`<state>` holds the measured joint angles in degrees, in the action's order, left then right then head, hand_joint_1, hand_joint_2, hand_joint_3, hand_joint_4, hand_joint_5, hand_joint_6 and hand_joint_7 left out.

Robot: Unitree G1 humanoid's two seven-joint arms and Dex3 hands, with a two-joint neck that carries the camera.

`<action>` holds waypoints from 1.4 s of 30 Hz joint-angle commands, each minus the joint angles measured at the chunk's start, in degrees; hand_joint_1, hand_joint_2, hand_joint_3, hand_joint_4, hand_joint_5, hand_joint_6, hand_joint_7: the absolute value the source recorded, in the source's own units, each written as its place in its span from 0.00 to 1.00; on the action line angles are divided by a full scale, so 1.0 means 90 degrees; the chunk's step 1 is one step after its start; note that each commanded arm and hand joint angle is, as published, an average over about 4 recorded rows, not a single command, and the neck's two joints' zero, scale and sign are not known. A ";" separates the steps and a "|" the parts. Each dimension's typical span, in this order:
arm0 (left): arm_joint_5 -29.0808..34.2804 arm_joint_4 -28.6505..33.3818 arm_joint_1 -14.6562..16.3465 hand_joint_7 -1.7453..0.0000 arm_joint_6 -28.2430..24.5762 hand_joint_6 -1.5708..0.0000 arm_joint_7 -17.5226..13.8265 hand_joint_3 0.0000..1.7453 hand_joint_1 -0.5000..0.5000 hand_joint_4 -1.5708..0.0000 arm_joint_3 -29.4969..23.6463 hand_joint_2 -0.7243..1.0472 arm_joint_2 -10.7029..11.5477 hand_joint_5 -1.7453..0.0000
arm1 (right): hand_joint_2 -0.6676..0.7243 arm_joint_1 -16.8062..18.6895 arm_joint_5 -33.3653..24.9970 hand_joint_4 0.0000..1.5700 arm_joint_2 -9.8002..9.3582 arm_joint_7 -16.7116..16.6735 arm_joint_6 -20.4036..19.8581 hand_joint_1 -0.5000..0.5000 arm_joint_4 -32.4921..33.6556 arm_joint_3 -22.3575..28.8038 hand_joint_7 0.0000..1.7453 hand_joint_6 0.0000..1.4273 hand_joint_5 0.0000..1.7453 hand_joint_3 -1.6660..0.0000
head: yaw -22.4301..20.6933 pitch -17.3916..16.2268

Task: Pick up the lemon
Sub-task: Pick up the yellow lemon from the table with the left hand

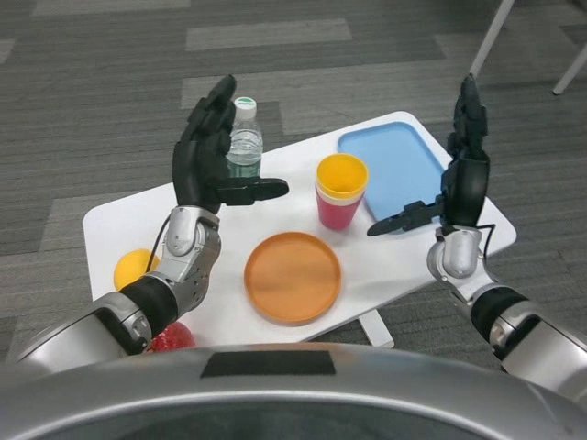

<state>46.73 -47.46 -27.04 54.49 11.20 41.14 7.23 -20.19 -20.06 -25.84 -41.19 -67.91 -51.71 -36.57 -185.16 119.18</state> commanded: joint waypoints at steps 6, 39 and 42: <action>0.0032 -0.0189 0.0024 0.88 -0.0026 0.58 -0.0093 0.04 1.00 1.00 -0.0235 0.35 -0.0032 0.76 | 0.73 -0.0061 -0.0098 0.24 -0.0117 -0.0131 -0.0072 0.33 -0.0101 0.0128 0.00 0.00 0.00 1.00 | -0.2422 0.0103; -0.2106 0.0590 0.1835 0.84 0.0433 0.85 0.0147 0.05 1.00 1.00 -0.3794 0.35 -0.0149 0.65 | 0.73 -0.0179 -0.0206 0.24 -0.0217 -0.0221 -0.0072 0.33 -0.0416 0.0079 0.00 0.00 0.00 1.00 | -0.5042 0.0650; -0.2385 0.0966 0.2184 0.84 0.0406 0.87 0.0220 0.05 1.00 1.00 -0.4434 0.35 -0.0149 0.65 | 0.73 -0.0179 -0.0213 0.24 -0.0239 -0.0228 -0.0072 0.33 -0.0440 0.0045 0.00 0.00 0.00 1.00 | -0.5108 0.0636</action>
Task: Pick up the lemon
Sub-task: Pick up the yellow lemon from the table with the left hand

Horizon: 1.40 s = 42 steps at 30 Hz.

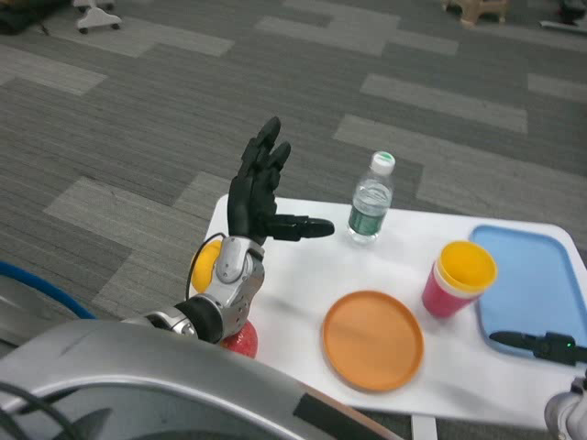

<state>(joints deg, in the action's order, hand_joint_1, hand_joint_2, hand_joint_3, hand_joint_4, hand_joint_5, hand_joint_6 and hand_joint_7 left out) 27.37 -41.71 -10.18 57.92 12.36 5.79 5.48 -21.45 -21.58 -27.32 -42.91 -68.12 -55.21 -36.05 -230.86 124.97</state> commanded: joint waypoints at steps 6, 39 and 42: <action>-0.0422 0.0735 0.0601 0.84 -0.0071 0.86 0.0138 0.04 1.00 1.00 -0.0859 0.35 0.0045 0.65 | 0.73 -0.0073 -0.0053 0.24 -0.0089 -0.0064 -0.0044 0.33 -0.0133 -0.0127 0.00 0.00 0.00 1.00 | -0.0177 -0.0031; -0.0566 0.1265 0.0448 0.84 -0.0186 0.90 -0.0001 0.05 1.00 1.00 -0.0595 0.35 0.0050 0.65 | 0.73 -0.0053 -0.0053 0.24 -0.0060 -0.0066 -0.0049 0.33 -0.0096 -0.0154 0.00 0.00 0.00 1.00 | -0.0144 0.0011; -0.0761 0.1724 0.0592 0.84 -0.0386 0.90 0.0011 0.05 1.00 1.00 -0.0898 0.39 0.0006 0.63 | 0.73 -0.0048 -0.0053 0.24 -0.0067 -0.0066 -0.0049 0.33 -0.0096 -0.0154 0.00 0.00 0.00 1.00 | -0.0145 0.0011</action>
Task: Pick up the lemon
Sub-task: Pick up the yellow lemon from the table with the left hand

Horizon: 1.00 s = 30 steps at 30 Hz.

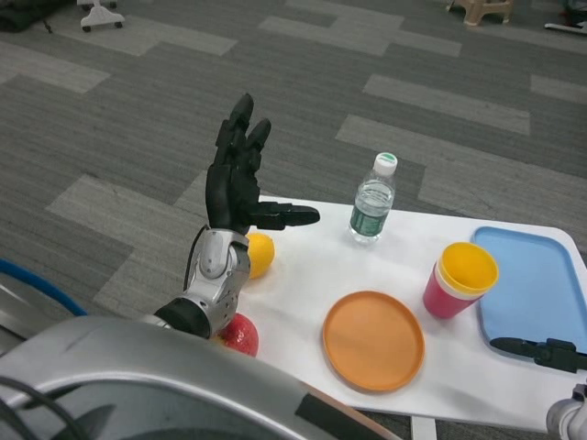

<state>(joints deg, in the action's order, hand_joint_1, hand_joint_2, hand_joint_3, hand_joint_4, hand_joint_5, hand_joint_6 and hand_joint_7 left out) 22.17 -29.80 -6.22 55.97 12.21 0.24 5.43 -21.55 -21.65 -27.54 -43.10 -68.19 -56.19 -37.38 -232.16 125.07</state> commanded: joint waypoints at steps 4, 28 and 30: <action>-0.0317 0.0913 0.0337 0.84 -0.0384 0.92 0.0057 0.05 1.00 1.00 -0.0693 0.41 -0.0020 0.62 | 0.73 -0.0038 -0.0046 0.24 -0.0056 -0.0045 -0.0041 0.33 0.0012 -0.0019 0.00 0.00 0.00 1.00 | -0.0053 0.0037; 0.0193 0.3204 0.2571 0.84 -0.2307 0.95 -0.0370 0.05 1.00 1.00 -0.2605 0.75 -0.0271 0.65 | 0.73 -0.0038 -0.0060 0.22 -0.0066 -0.0065 -0.0041 0.38 -0.0129 -0.0159 0.00 0.00 0.00 1.00 | -0.0132 0.0094; 0.0457 0.3213 0.2722 0.84 -0.2737 0.95 -0.0853 0.05 1.00 1.00 -0.2668 0.75 -0.0281 0.65 | 0.73 -0.0038 -0.0065 0.22 -0.0066 -0.0065 -0.0041 0.38 -0.0168 -0.0173 0.00 0.00 0.00 1.00 | -0.0065 0.0076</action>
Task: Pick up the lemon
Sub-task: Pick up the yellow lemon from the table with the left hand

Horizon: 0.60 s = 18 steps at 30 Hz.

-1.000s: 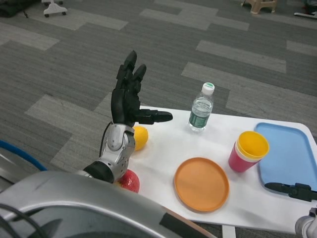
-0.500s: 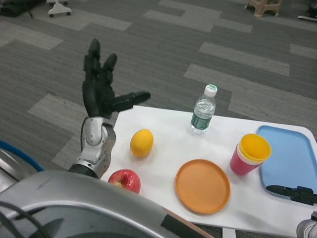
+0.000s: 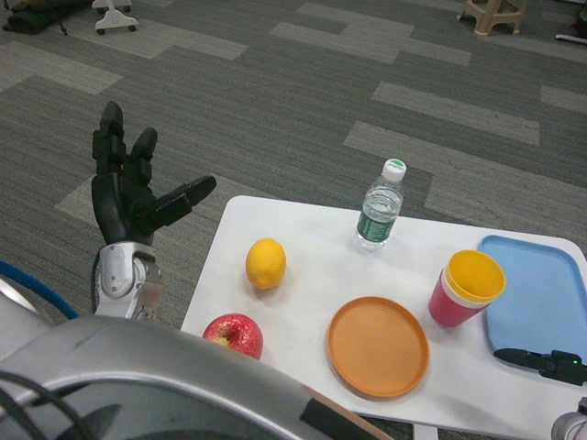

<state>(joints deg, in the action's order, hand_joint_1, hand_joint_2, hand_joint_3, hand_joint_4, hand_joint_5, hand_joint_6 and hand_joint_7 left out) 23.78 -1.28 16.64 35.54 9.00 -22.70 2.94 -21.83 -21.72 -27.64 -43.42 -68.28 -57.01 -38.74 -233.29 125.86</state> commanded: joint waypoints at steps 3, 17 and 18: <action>0.0486 0.0069 0.0301 0.84 -0.1387 0.95 -0.1437 0.05 1.00 1.00 -0.0373 0.75 0.0073 0.65 | 0.73 -0.0028 -0.0077 0.22 -0.0069 -0.0037 -0.0023 0.38 -0.0160 -0.0071 0.00 0.00 0.00 1.00 | 0.0078 -0.0080; 0.0385 -0.0653 -0.0223 0.84 -0.3089 0.97 -0.3710 0.05 1.00 1.00 -0.0251 0.79 0.1113 0.65 | 0.73 -0.0182 -0.0175 0.22 -0.0132 -0.0049 -0.0021 0.38 -0.0385 -0.0388 0.00 0.00 0.00 1.00 | 0.0228 -0.0324; 0.0388 -0.0734 -0.0294 0.84 -0.3089 0.97 -0.3762 0.05 1.00 1.00 -0.0234 0.78 0.1138 0.65 | 0.73 -0.0182 -0.0175 0.22 -0.0127 -0.0049 -0.0021 0.38 -0.0385 -0.0390 0.00 0.00 0.00 1.00 | 0.0246 -0.0332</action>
<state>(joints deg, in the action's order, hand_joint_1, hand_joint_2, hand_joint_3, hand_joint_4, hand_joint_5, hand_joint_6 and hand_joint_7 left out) 27.67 -6.66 15.04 8.12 -23.92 -25.12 12.12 -22.69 -22.75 -28.19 -43.62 -68.26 -60.25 -42.04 -231.23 122.97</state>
